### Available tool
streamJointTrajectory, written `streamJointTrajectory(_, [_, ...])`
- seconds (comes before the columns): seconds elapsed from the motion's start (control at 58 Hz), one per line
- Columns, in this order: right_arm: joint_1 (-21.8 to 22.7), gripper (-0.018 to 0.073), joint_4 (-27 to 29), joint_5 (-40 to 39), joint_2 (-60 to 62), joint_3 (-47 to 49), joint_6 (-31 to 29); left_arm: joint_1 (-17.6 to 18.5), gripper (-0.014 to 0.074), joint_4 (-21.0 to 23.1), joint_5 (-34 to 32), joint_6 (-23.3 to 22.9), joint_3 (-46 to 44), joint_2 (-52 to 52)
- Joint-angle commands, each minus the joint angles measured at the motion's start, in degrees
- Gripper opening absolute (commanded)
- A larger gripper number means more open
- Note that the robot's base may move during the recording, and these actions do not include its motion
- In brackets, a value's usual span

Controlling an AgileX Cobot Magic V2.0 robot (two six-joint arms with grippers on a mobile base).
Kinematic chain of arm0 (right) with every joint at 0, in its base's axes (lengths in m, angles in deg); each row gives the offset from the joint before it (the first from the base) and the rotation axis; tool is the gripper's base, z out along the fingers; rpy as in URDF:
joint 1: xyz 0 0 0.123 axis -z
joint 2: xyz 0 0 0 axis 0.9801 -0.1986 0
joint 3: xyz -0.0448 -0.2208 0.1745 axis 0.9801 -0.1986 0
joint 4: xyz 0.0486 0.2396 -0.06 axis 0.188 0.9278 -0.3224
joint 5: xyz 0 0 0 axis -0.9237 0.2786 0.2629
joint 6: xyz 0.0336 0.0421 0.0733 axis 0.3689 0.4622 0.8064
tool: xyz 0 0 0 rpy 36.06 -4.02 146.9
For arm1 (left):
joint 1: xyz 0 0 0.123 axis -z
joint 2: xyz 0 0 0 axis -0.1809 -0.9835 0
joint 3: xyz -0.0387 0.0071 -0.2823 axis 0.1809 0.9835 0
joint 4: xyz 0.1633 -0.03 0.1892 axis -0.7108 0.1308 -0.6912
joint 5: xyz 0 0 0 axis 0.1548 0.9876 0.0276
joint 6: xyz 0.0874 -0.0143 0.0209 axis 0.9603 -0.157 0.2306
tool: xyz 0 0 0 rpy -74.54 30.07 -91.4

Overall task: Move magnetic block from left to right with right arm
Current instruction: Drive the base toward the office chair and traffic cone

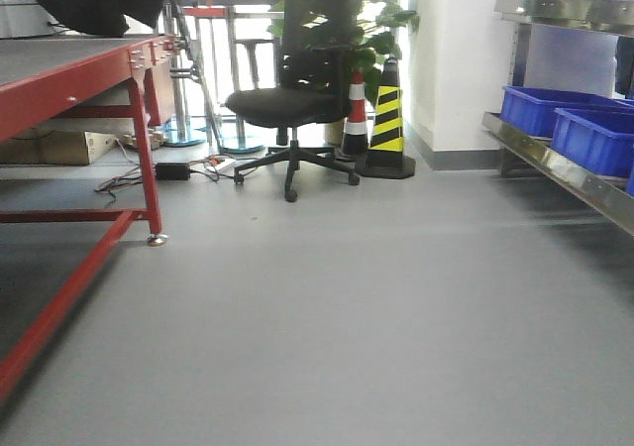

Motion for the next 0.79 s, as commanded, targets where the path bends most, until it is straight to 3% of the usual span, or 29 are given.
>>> streamJointTrajectory(0.0, [0.3, 0.0277, -0.59, -5.2, -0.62, 1.79, -0.3, 0.21, -0.0117, 0.29, -4.84, -0.1, 0.48, 0.62])
streamJointTrajectory(0.775, [0.3, 0.0277, -0.59, -5.2, -0.62, 1.79, -0.3, 0.21, -0.0117, 0.29, -4.84, -0.1, 0.48, 0.62])
